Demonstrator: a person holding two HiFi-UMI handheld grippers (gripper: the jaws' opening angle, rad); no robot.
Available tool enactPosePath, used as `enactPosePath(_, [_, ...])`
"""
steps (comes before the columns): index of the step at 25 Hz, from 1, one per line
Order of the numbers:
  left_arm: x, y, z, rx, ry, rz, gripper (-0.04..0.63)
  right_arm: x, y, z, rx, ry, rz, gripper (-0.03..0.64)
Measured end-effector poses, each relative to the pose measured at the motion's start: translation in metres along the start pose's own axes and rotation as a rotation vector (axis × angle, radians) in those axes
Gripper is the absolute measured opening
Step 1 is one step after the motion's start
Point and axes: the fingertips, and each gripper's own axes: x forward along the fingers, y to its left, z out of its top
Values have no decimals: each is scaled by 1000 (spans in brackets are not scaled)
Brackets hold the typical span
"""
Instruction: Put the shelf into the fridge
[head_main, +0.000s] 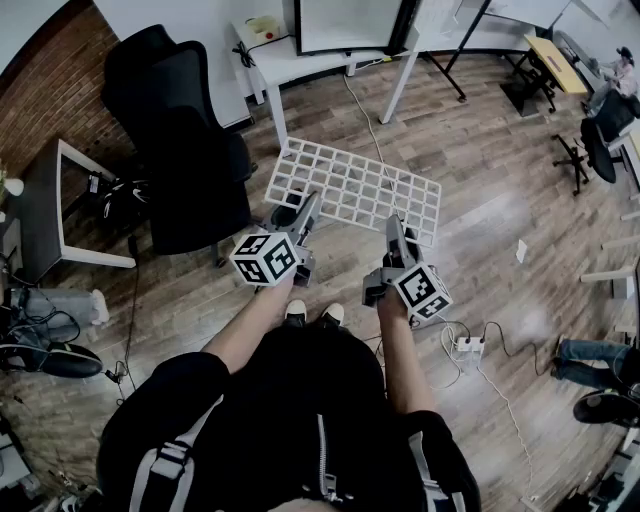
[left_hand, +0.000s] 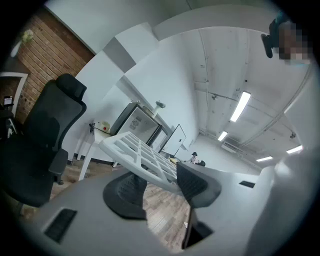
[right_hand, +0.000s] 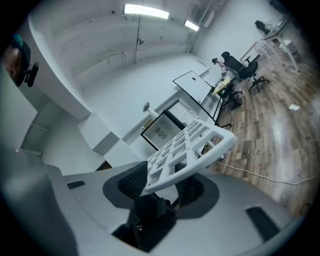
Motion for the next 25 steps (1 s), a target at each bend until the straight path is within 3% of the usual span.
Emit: enactPosePath(25, [71,-18,-20,-13,-34,51,207,44,-54,47,16,77,62,174])
